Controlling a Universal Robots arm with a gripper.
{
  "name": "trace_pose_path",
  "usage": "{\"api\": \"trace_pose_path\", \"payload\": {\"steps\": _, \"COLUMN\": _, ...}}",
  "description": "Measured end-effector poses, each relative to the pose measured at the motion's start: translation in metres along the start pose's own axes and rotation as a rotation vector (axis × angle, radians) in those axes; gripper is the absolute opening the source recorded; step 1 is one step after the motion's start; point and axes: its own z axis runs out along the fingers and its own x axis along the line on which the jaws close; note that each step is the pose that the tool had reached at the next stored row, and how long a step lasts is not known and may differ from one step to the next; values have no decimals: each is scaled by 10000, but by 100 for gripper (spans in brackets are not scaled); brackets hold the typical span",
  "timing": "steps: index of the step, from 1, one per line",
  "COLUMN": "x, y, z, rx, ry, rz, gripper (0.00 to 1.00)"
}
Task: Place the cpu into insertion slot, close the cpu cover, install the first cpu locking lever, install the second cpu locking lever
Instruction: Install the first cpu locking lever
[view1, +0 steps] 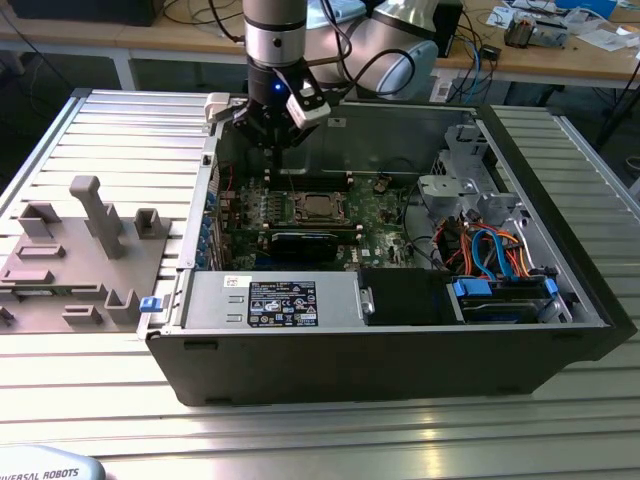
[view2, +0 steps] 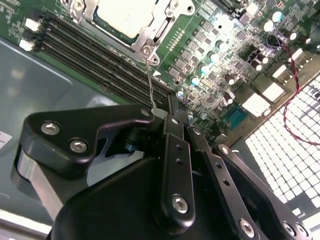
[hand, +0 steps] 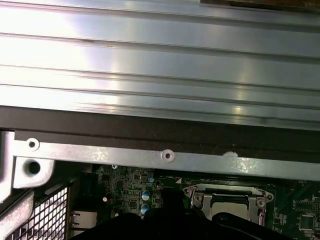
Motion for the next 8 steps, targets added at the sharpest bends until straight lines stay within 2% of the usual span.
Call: {"api": "trace_pose_path", "payload": {"steps": 8, "x": -142, "y": -12, "z": 0, "rx": 2, "ry": 1, "rz": 1, "gripper": 11}}
